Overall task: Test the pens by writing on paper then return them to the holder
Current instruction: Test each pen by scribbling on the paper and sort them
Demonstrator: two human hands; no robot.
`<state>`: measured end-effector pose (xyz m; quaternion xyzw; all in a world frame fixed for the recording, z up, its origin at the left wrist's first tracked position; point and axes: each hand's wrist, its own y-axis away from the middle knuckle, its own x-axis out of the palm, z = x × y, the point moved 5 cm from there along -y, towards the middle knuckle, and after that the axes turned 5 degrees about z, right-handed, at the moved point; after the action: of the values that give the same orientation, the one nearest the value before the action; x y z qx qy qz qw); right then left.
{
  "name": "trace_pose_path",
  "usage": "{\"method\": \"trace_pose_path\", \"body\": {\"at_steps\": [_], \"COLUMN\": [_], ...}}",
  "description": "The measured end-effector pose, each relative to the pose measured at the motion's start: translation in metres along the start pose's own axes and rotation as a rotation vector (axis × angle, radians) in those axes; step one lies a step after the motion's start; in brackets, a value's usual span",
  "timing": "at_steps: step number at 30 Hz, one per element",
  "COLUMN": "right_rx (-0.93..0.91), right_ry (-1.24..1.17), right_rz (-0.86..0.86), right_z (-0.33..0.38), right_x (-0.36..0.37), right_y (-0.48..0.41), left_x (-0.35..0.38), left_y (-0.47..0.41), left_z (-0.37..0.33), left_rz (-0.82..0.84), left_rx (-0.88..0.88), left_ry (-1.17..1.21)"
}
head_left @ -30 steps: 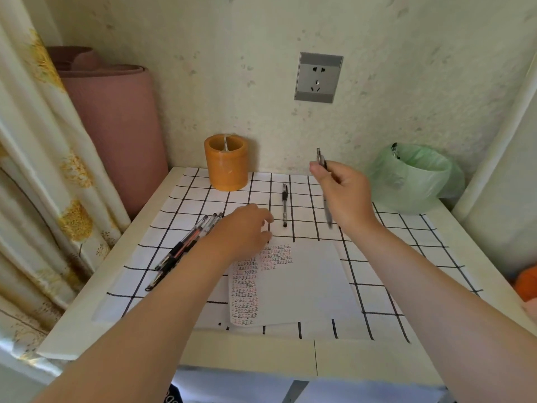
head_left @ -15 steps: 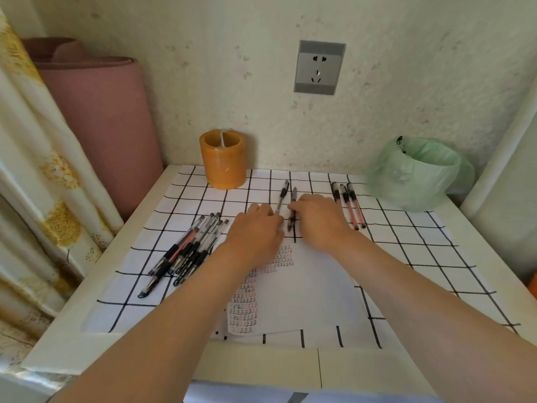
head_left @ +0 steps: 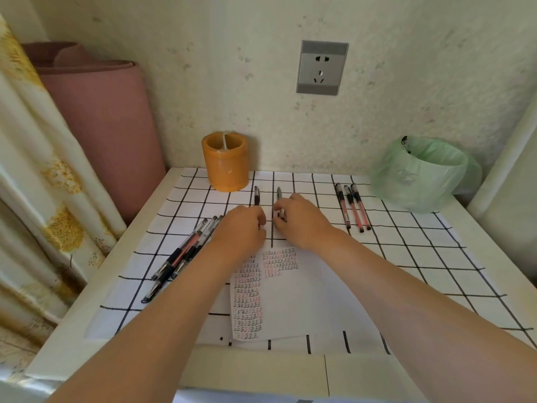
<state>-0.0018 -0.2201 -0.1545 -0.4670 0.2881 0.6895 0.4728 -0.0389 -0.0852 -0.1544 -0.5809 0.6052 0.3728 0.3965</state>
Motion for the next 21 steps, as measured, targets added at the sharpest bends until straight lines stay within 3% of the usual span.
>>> {"method": "trace_pose_path", "body": {"at_steps": [8, 11, 14, 21], "right_rx": [0.000, -0.019, -0.093, -0.394], "right_ry": [0.026, 0.011, 0.018, 0.044], "right_rz": [0.029, -0.014, -0.030, 0.049], "right_z": [0.008, 0.019, 0.042, 0.103], "right_x": [-0.002, -0.008, -0.009, 0.015], "right_y": [0.000, 0.002, 0.006, 0.027], "left_x": [-0.007, -0.022, -0.043, -0.069], "left_y": [0.008, 0.016, 0.025, 0.066], "left_z": [0.004, 0.003, 0.020, 0.081], "left_rz": [0.089, 0.038, -0.034, 0.004], "left_rx": [0.084, 0.140, 0.119, -0.008], "left_ry": [0.043, 0.052, 0.003, -0.006]}}
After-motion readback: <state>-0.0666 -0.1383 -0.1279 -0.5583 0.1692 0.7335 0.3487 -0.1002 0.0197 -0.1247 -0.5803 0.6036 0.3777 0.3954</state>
